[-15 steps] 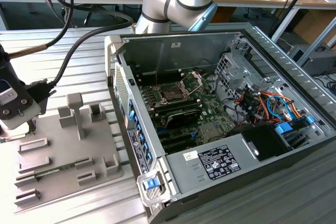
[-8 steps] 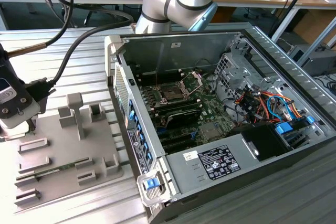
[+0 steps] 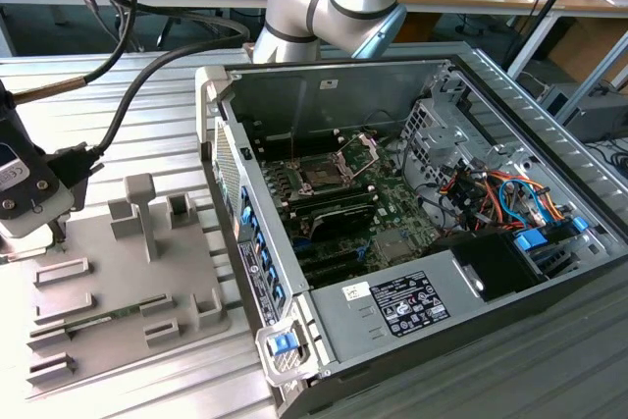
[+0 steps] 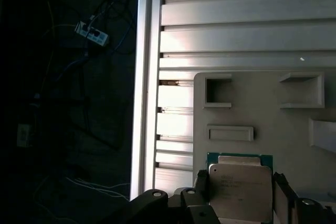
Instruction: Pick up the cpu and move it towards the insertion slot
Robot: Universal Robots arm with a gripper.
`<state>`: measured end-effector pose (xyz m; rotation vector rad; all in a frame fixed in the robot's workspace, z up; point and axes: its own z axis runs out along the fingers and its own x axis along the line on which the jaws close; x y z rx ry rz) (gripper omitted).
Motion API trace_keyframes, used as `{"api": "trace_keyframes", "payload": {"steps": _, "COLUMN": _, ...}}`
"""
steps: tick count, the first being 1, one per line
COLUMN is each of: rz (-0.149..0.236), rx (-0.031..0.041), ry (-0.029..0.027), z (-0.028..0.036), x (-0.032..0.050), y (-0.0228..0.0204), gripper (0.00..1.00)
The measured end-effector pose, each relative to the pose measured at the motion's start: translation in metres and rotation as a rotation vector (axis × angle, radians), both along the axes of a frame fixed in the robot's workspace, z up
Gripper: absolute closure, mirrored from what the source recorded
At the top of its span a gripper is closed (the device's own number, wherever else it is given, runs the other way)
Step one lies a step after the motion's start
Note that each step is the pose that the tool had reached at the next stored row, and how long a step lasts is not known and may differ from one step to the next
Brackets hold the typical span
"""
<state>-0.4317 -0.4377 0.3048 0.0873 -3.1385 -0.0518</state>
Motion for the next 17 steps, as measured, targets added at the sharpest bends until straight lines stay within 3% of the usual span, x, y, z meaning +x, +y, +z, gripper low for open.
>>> {"api": "trace_keyframes", "payload": {"steps": 17, "rz": 0.000, "rx": 0.0000, "ry": 0.0000, "z": 0.0048, "x": 0.0000, "y": 0.0000, "gripper": 0.45}}
